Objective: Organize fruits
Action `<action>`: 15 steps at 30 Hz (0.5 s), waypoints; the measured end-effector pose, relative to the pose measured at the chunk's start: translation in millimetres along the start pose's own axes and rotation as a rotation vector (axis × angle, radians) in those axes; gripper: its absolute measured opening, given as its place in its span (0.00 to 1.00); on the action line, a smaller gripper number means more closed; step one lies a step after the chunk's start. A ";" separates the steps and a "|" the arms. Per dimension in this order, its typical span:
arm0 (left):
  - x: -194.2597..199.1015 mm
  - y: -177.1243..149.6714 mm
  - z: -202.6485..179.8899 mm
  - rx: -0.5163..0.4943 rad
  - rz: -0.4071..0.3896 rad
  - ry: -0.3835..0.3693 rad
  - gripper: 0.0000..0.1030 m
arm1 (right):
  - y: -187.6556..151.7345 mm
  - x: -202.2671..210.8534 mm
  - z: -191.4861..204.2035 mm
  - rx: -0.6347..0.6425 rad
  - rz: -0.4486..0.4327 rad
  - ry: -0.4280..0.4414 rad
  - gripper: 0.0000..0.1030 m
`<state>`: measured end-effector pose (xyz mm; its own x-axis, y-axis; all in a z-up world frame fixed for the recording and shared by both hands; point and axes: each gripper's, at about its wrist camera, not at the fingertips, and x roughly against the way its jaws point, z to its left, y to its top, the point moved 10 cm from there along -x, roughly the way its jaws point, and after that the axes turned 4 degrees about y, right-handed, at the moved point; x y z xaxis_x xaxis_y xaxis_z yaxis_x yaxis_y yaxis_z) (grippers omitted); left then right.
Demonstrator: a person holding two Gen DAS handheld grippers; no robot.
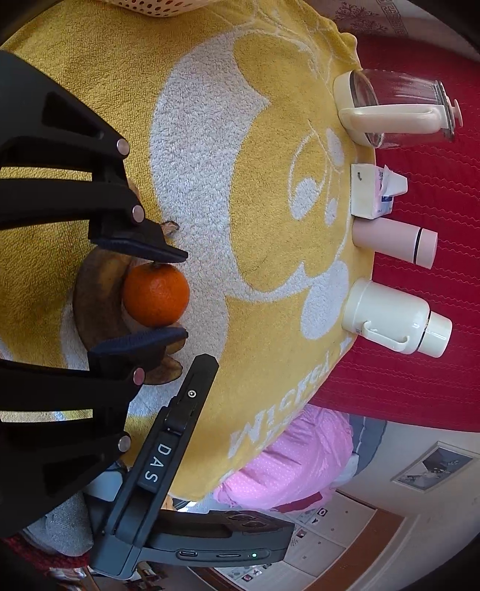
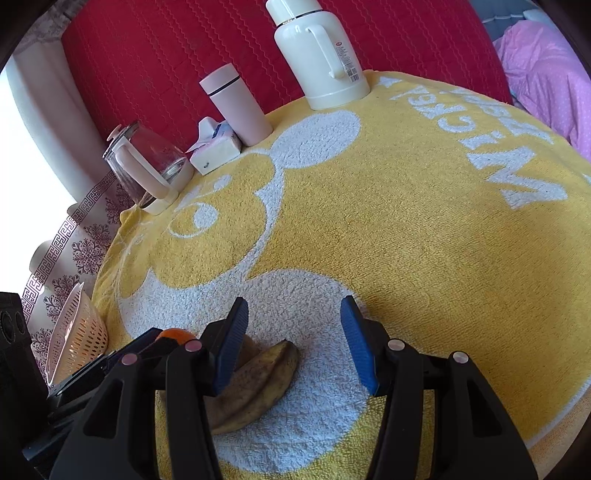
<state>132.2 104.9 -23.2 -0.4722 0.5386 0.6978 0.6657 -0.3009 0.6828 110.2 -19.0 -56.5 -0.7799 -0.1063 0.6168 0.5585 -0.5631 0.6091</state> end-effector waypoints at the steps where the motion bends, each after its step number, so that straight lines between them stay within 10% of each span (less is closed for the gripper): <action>1: 3.4 2.9 4.7 0.018 -0.006 0.001 0.32 | -1.2 -0.2 4.9 0.019 0.008 0.010 0.52; 15: 39.2 28.2 66.1 0.118 -0.073 0.131 0.31 | -7.7 -12.0 61.6 0.383 0.121 -0.003 0.50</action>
<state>170.7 169.6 9.1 -0.5878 0.4466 0.6745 0.6864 -0.1660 0.7080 132.6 37.1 -37.9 -0.7013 -0.1506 0.6968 0.7118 -0.2004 0.6732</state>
